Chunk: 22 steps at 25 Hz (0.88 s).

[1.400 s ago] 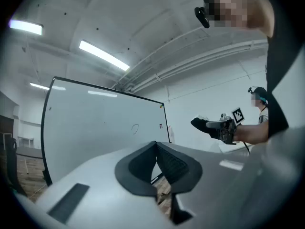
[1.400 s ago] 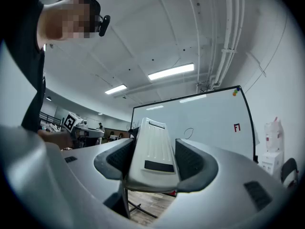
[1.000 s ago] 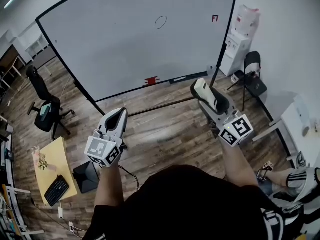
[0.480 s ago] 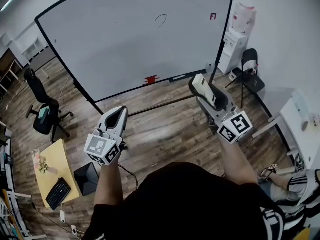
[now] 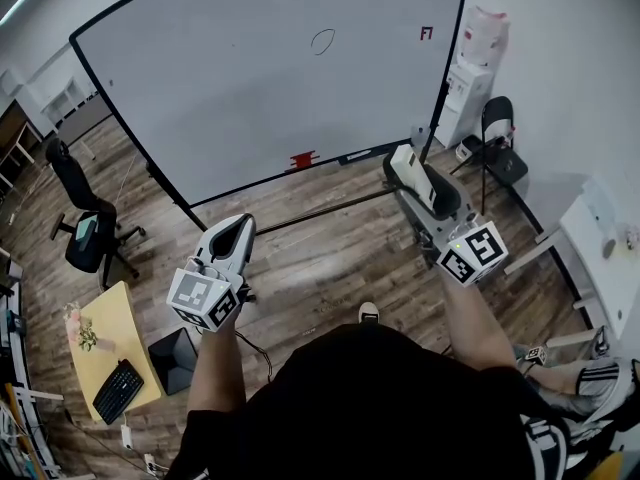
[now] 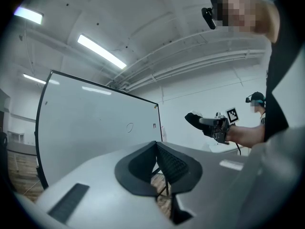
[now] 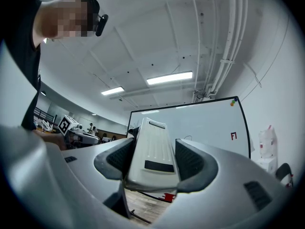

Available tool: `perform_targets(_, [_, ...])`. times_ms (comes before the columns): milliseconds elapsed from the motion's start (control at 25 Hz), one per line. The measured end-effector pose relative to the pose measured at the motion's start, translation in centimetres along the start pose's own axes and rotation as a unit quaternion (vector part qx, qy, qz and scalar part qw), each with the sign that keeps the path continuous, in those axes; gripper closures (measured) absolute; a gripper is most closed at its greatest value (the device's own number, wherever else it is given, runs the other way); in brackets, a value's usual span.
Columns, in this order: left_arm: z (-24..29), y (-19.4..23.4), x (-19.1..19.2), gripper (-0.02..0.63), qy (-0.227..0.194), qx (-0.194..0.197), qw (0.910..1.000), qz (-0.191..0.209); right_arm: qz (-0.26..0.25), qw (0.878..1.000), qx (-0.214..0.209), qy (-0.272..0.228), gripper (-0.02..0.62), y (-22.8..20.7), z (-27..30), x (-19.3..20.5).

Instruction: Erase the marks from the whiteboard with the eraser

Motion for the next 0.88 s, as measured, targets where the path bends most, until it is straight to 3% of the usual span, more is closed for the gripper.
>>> perform_targets(880, [7.3, 3.8, 1.8, 0.594, 0.019, -0.004, 0.9998, -0.001, 0.005, 1.000, -0.001, 0.008, 0.331, -7.9, 6.3, 1.5])
Point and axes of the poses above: the fingertips, and each gripper's own axes: z forward along the fingers, y to its left, x out of its underside, the point moved 4 cm from there along -z, backward along the fingers, and after that the axes turned 9 degrees about z, right-handed, at the moved point
